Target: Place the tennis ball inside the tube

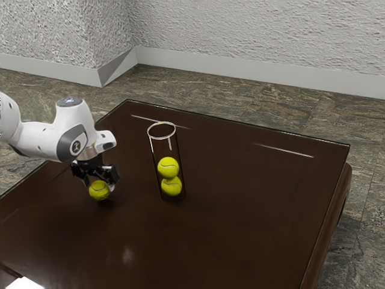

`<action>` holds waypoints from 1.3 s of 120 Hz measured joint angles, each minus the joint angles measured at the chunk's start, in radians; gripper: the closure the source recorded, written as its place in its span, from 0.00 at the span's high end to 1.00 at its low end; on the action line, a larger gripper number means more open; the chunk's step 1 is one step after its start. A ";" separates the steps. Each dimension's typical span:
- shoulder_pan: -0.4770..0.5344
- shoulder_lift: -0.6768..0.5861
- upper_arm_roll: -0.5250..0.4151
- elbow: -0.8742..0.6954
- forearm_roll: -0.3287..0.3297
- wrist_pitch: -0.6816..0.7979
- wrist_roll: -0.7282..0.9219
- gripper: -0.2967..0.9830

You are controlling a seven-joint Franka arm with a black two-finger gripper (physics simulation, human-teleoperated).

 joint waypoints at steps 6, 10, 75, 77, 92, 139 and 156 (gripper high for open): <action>0.002 0.012 0.000 0.001 0.000 0.001 0.000 0.77; 0.004 0.017 0.000 0.001 0.000 0.002 0.000 0.77; 0.027 -0.024 -0.008 -0.013 0.016 -0.004 -0.016 0.44; 0.028 -0.040 -0.010 -0.020 0.018 -0.006 -0.019 0.43; 0.029 -0.236 -0.044 -0.071 0.020 -0.063 -0.036 0.41; 0.011 -0.472 -0.229 0.122 -0.111 -0.453 -0.054 0.42; 0.000 -0.453 -0.281 0.194 -0.142 -0.525 -0.051 0.42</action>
